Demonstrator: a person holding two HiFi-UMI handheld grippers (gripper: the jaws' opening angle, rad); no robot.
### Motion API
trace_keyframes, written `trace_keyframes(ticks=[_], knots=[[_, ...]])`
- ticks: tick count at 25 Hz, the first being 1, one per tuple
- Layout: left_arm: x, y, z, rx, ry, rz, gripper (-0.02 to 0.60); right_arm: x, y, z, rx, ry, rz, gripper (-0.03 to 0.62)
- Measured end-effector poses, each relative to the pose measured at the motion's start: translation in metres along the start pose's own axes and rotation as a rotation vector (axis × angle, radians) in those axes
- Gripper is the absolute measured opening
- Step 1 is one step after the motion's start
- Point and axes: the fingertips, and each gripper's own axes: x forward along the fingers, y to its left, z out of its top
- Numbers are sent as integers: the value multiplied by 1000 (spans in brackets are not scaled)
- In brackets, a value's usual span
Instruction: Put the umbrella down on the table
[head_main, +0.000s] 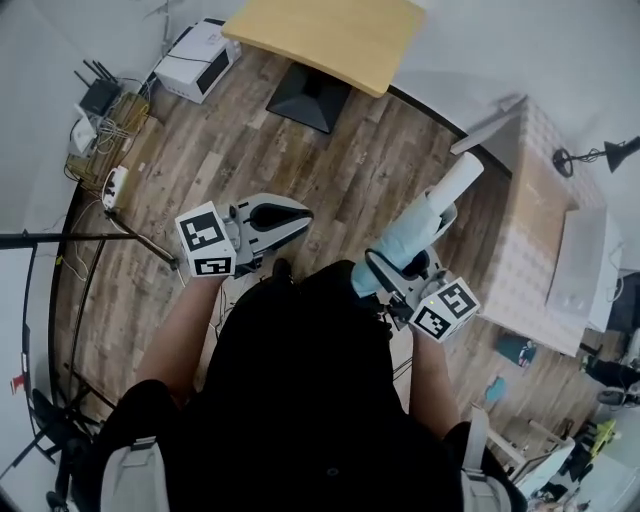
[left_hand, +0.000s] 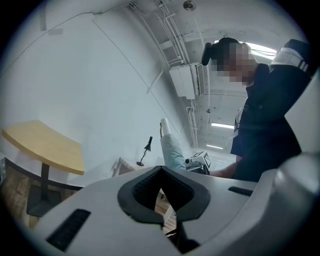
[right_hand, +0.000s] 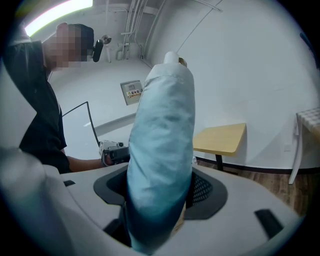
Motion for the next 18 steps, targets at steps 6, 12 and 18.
trace_keyframes(ticks=[6,12,18], knots=[[-2,37,2,-23,34,-4,11,48,-38,13,6,30,46,301],[15,101,18,-19,75,37,11,106,-93,47,-6,39,112,301],[53,171,51,-27,75,88,11,146,-161,99,-52,57,167,301]])
